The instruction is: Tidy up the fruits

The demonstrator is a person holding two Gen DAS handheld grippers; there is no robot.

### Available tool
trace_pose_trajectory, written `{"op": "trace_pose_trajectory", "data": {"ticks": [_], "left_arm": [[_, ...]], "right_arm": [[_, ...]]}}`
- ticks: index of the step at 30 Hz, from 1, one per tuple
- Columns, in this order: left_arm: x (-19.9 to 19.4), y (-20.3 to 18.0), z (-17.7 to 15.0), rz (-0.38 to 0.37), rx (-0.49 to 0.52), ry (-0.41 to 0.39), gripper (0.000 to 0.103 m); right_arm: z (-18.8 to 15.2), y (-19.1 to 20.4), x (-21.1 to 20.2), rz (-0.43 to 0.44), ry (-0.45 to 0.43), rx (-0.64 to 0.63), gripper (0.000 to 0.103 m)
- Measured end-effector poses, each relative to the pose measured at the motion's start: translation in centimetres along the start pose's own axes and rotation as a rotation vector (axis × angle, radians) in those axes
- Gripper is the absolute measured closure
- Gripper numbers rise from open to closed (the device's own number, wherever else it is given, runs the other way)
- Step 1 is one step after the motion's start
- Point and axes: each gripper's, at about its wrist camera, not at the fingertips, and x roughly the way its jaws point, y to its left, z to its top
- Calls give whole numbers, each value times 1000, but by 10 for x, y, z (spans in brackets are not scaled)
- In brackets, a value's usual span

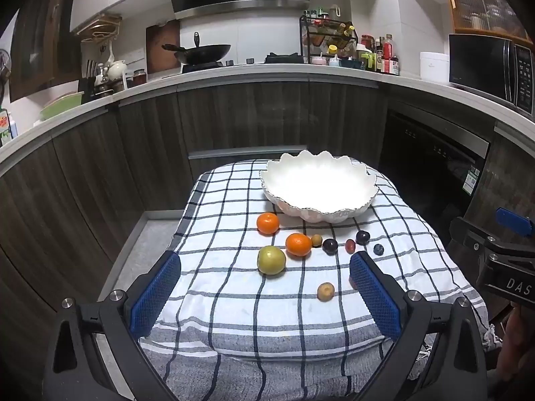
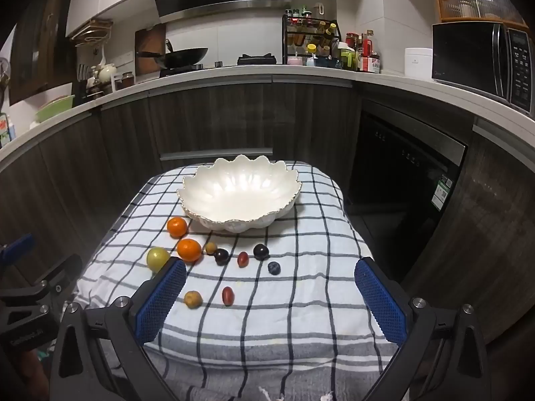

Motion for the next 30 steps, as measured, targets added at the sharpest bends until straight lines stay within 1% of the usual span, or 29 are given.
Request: {"op": "trace_pose_trajectory", "data": {"ticks": [9,13,30], "left_arm": [[0,-1,1,-38,-17,1,0],[-5,-1,-4,-33,-17,-8,0],[0,0,-1,-34,-20,-1,0]], "right_arm": [[0,0,0,15,0,15,1],[2,-3,2,15,-3,15,1],[1,0,0,19,0,10,1]]}}
